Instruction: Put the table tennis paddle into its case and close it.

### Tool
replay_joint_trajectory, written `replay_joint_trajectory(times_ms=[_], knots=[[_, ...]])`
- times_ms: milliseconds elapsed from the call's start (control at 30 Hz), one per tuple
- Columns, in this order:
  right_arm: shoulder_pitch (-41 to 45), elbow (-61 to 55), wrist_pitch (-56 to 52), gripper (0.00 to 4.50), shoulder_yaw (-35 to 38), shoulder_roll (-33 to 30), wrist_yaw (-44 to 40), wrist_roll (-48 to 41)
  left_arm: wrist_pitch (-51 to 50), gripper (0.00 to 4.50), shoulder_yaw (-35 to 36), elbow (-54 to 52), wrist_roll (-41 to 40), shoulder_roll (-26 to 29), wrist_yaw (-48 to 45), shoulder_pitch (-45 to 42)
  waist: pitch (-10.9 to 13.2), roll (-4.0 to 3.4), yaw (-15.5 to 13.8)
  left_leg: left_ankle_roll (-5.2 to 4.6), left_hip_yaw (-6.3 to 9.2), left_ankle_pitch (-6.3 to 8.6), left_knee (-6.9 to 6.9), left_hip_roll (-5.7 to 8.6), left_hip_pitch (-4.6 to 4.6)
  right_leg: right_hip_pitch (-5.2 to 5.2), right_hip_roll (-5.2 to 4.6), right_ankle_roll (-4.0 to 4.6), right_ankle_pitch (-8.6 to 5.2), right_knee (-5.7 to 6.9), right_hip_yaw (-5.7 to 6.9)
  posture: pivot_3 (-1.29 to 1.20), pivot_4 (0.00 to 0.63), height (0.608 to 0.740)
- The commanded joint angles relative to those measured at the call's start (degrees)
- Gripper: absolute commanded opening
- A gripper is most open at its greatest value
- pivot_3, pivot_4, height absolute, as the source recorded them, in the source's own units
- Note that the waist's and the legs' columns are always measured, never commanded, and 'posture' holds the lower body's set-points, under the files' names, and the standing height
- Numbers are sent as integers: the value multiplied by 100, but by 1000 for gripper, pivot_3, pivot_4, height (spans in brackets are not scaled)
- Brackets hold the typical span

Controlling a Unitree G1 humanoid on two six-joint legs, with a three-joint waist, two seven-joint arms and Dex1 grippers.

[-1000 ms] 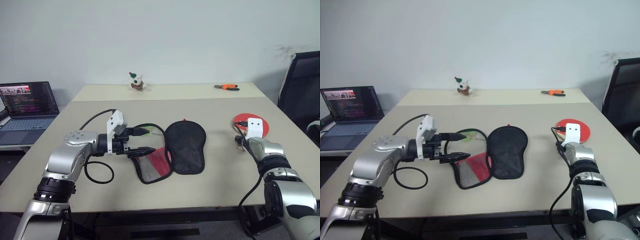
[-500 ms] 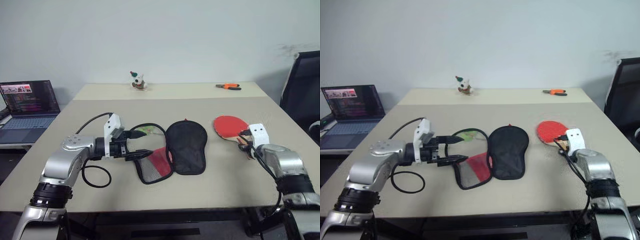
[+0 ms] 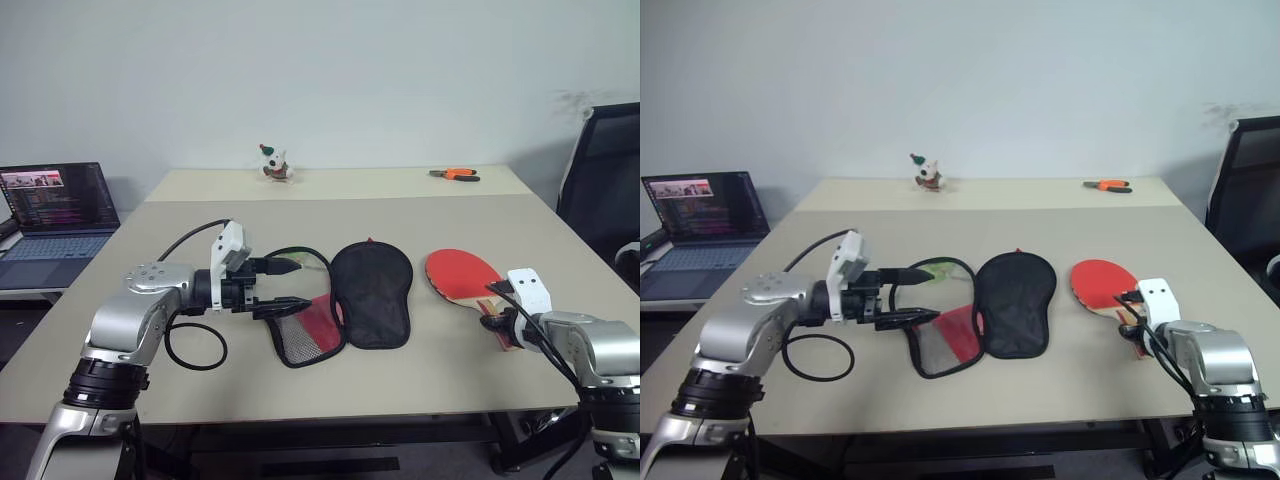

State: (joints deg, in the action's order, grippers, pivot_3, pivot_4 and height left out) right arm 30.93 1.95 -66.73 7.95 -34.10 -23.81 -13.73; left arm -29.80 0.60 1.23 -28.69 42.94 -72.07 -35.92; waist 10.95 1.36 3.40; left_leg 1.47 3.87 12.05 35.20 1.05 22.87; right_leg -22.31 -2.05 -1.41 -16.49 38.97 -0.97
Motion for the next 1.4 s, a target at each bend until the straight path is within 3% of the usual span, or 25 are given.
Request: replay_joint_trajectory(times_ms=[33, 67, 267, 367, 500, 767, 1000, 1100, 1233, 1400], knots=[[308, 382, 387, 2691, -204, -5, -145, 46, -116, 4500, 155, -400, -212, 139, -62, -95, 0, 0, -1, 0, 2, 0, 1, -1, -1, 1, 1, 0, 0, 1, 1, 0, 150, 740], [371, 509, 459, 3013, -237, -9, -153, 69, -171, 4500, 175, -467, -267, 143, -59, -80, 0, 0, -4, 0, 1, 0, 3, -1, -1, 2, 1, 0, 0, 1, 2, 0, 150, 740], [550, 1040, 817, 3013, -409, -62, -210, 251, -351, 4500, 212, -840, -447, 351, -192, 152, -3, 4, 4, 0, -2, 0, 9, -1, 0, 4, 1, -4, 2, 0, -2, 0, 150, 740], [504, 1054, 834, 2431, -445, -89, -186, 299, -398, 4500, 245, -1034, -535, 534, -333, 340, -3, 4, 2, 0, -4, 0, 12, -4, -4, 5, 2, -4, 2, 2, -4, 0, 150, 740], [449, 875, 742, 1196, -318, -57, -96, 284, -414, 4500, 337, -1245, -637, 857, -510, 632, -3, 4, -17, 0, -1, 0, 19, -5, 0, 6, 4, -4, 2, 1, -1, 0, 150, 740], [972, -503, -310, 1105, 280, 108, 189, -214, -552, 4500, 677, -1729, -876, 1190, -421, 1289, 5, -6, -24, -1, 3, 0, 17, -3, 9, -2, 1, -3, 2, 0, -1, 0, 150, 740], [1555, -1785, -1647, 1104, 622, 1255, 890, -406, -565, 4500, 790, -1957, -972, 1178, -276, 1661, 6, -7, -34, 0, 15, 0, 8, -25, 9, -5, 2, 7, 1, -1, 1, 0, 150, 740], [1592, -2087, -1950, 1104, 687, 2374, 1404, -317, -509, 4500, 756, -1953, -966, 1132, -254, 1702, 4, -5, -94, 0, 27, 0, 2, -24, 10, -2, 2, 14, -2, -2, 4, 0, 150, 740], [1388, -2072, -1763, 1104, 435, 3427, 1916, -146, -486, 4500, 696, -1930, -963, 1095, -226, 1657, 6, -8, -97, 0, 21, 0, -2, -26, 10, -10, 2, 17, -1, 1, 1, 0, 150, 740], [1225, -1838, -1377, 1104, 271, 3798, 2142, -44, -496, 4500, 647, -1927, -957, 1078, -194, 1598, 6, -9, -143, 1, 25, 0, -3, -16, 15, -11, 1, 18, -1, -2, 6, 0, 150, 740]])
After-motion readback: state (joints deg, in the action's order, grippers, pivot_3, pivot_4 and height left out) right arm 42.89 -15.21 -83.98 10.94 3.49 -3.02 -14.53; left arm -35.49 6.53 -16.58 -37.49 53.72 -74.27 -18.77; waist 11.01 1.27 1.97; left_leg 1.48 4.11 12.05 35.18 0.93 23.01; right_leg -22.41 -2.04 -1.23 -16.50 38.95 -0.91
